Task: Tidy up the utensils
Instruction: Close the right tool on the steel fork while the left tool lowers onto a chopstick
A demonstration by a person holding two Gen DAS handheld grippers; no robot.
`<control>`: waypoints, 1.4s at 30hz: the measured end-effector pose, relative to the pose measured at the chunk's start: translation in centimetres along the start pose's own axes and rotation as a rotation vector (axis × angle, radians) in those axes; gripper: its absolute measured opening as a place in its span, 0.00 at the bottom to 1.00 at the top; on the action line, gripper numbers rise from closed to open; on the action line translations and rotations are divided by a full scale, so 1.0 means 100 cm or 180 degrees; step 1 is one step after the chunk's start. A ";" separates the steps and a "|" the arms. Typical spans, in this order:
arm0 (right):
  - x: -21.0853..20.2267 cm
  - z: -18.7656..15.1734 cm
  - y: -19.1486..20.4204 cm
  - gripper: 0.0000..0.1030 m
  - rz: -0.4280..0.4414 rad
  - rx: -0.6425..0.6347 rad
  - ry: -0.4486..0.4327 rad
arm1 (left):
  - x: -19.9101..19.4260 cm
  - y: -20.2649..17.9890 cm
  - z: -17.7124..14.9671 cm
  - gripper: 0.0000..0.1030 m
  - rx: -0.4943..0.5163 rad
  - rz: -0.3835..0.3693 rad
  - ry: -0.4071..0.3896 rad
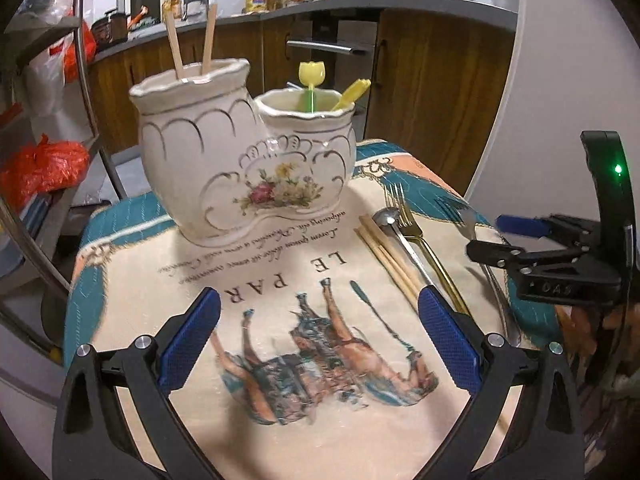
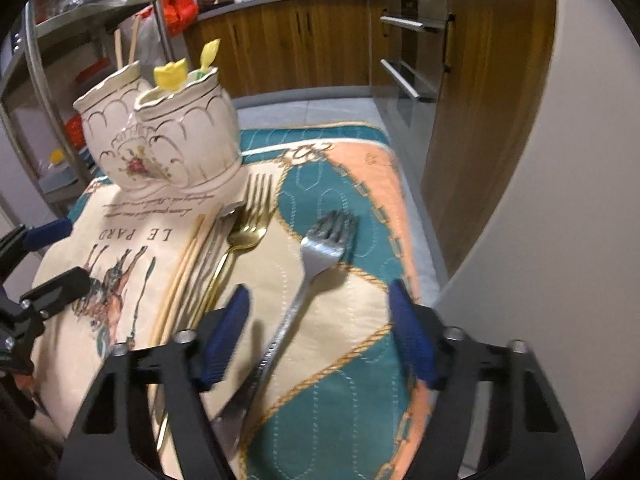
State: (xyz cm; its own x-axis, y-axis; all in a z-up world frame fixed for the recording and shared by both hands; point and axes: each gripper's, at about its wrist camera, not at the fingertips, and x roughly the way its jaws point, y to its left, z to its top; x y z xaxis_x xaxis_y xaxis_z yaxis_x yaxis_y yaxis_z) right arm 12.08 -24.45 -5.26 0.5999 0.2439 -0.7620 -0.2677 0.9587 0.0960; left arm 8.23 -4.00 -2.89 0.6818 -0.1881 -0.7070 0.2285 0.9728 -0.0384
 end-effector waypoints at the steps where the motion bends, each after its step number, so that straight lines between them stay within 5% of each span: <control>1: 0.002 0.000 0.001 0.55 0.0009 -0.0002 0.0029 | 0.002 -0.003 0.000 0.95 -0.0016 -0.0006 0.0031; 12: 0.007 0.001 0.007 0.17 0.0101 -0.0046 0.0010 | 0.025 -0.043 -0.008 0.88 0.0123 0.0114 0.0316; 34: 0.009 0.002 0.003 0.11 0.0433 -0.0103 -0.0079 | 0.037 -0.053 -0.003 0.84 0.0143 0.0449 0.0474; 38: 0.009 0.002 0.003 0.10 0.0482 -0.0109 -0.0083 | 0.042 -0.045 0.001 0.66 0.0083 0.0322 0.0526; 42: 0.008 0.001 -0.001 0.10 0.0518 -0.0112 -0.0091 | 0.040 -0.045 0.002 0.33 0.0214 0.0131 0.0551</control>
State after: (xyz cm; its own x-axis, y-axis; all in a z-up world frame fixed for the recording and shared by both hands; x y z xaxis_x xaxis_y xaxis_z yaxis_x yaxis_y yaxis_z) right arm 12.67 -24.31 -5.81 0.5676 0.3999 -0.7197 -0.3889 0.9007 0.1938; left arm 10.13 -9.16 -5.40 0.5630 -0.1165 -0.8182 0.2527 0.9669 0.0362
